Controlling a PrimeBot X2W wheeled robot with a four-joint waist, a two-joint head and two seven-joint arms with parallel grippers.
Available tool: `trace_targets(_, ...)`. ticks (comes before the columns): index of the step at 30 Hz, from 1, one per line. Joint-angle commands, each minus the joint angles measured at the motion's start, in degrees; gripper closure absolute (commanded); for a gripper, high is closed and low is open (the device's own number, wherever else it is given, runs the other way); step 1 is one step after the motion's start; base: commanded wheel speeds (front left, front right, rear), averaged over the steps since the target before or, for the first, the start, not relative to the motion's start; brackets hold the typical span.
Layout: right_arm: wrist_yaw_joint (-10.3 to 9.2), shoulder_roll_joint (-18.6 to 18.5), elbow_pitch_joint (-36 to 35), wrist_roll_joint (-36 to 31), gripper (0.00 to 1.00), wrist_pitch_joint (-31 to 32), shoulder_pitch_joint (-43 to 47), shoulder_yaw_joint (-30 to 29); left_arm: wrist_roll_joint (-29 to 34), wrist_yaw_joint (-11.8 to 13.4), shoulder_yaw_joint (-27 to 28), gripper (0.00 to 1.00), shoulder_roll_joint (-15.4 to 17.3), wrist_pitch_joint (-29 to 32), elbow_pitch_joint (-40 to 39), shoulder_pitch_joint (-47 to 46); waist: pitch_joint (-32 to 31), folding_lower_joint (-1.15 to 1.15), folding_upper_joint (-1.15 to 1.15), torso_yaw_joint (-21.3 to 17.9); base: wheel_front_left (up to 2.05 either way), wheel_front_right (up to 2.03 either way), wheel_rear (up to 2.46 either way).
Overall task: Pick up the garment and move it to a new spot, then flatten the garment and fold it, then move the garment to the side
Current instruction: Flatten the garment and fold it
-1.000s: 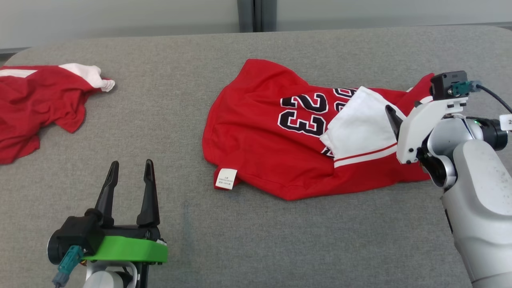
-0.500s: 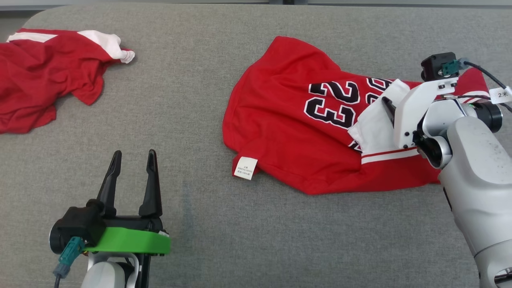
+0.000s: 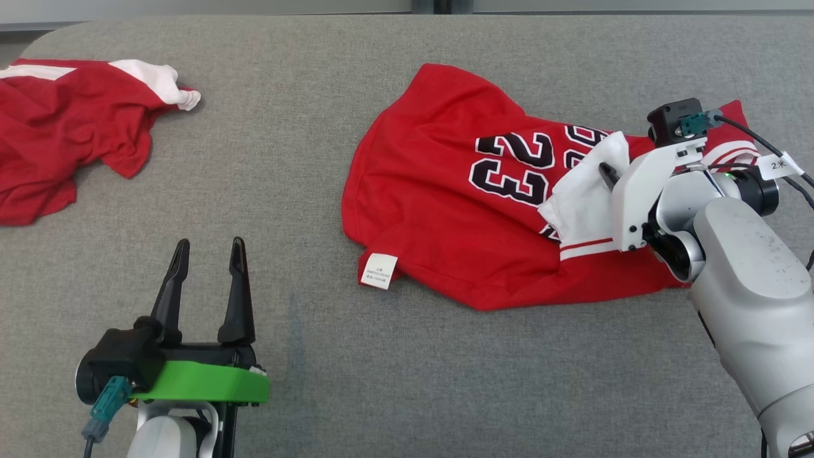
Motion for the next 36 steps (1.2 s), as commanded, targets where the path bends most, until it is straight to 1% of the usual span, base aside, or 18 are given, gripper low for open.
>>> trace_targets(1,-0.08,-0.34,0.4,0.55,0.57,-0.52,-0.73,0.52,-0.11,-0.11,-0.01,0.0,0.13,-0.03,-0.03,-0.38,0.04,0.0,0.0,0.05,0.0,0.0,0.0)
trace_targets(2,-0.08,-0.42,0.6,0.85,0.6,-0.66,-0.86,0.77,-0.14,-0.12,-0.05,0.0,0.13,-0.03,0.04,-0.44,0.05,0.0,0.0,0.08,0.0,0.0,0.0)
trace_targets(3,-0.08,-0.43,0.77,1.1,0.82,-1.01,-0.95,1.13,-0.17,-0.13,-0.08,0.0,0.13,-0.03,0.11,-0.48,0.07,0.0,0.0,0.13,0.0,0.0,0.0)
trace_targets(4,-0.08,-0.51,0.9,1.09,1.0,-1.16,-1.02,1.39,-0.2,-0.14,-0.09,0.0,0.13,-0.03,0.14,-0.48,0.07,0.0,0.0,0.18,0.0,0.0,0.0)
trace_targets(10,-0.08,-0.84,1.43,0.7,1.0,-3.6,-1.54,3.03,-0.01,-0.15,0.5,0.0,0.13,-0.03,0.2,0.08,-0.59,0.0,0.0,0.07,0.0,0.0,0.0)
trace_targets(15,-0.08,-1.34,-0.85,0.97,1.0,-6.59,0.32,3.71,0.2,-0.03,0.94,0.0,0.13,-0.03,0.13,0.99,-2.27,0.0,0.0,-0.77,0.0,0.0,0.0)
trace_targets(21,-0.08,-1.98,-8.16,0.96,1.0,-9.6,6.26,2.26,0.39,0.36,2.26,0.0,0.13,-0.02,-0.26,2.88,-4.85,0.0,0.0,-3.51,0.0,0.0,0.0)
trace_targets(24,-0.08,-2.13,-12.81,-0.37,1.0,-10.23,11.46,-0.06,0.21,0.51,2.8,0.0,0.13,-0.02,-0.57,3.88,-6.13,0.0,0.0,-5.23,0.0,0.0,0.0)
trace_targets(28,-0.08,-1.07,-19.03,-3.2,1.0,-9.9,19.6,-4.19,-0.21,0.65,3.28,0.0,0.14,-0.02,-0.87,4.92,-7.44,0.0,0.0,-7.17,0.0,0.0,0.0)
trace_targets(29,-0.08,-0.66,-20.47,-3.75,0.93,-9.8,21.5,-5.32,-0.26,0.65,3.29,0.0,0.14,-0.02,-0.91,5.04,-7.58,0.0,0.0,-7.47,0.0,0.0,0.0)
trace_targets(30,-0.08,0.08,-22.21,-4.45,0.81,-9.53,23.95,-6.53,-0.23,0.68,3.41,0.0,0.13,-0.02,-0.99,5.18,-7.79,0.0,0.0,-7.93,0.0,0.0,0.0)
trace_targets(31,-0.08,0.63,-23.56,-5.08,0.65,-9.34,25.95,-7.59,-0.24,0.7,3.5,0.0,0.14,-0.02,-1.09,5.31,-7.91,0.0,0.0,-8.25,0.0,0.0,0.0)
trace_targets(32,-0.08,1.5,-25.0,-5.61,0.57,-8.83,28.33,-8.93,-0.24,0.71,3.64,0.0,0.14,-0.02,-1.18,5.59,-8.07,0.0,0.0,-8.67,0.0,0.0,0.0)
trace_targets(33,-0.08,2.27,-26.27,-6.25,0.37,-8.28,30.56,-10.11,-0.23,0.76,3.68,0.0,0.13,-0.02,-1.22,5.77,-8.16,0.0,0.0,-9.01,0.0,0.0,0.0)
trace_targets(34,-0.09,2.99,-27.27,-6.64,0.0,-7.9,32.09,-11.15,-0.22,0.74,3.68,0.0,0.13,-0.02,-1.31,5.84,-8.21,0.0,0.0,-9.26,0.0,0.0,0.0)
trace_targets(36,-0.08,4.63,-29.32,-7.59,0.0,-6.76,35.29,-13.27,-0.2,0.84,3.71,0.0,0.14,-0.02,-1.48,5.89,-8.29,0.0,0.0,-9.73,0.0,0.0,0.0)
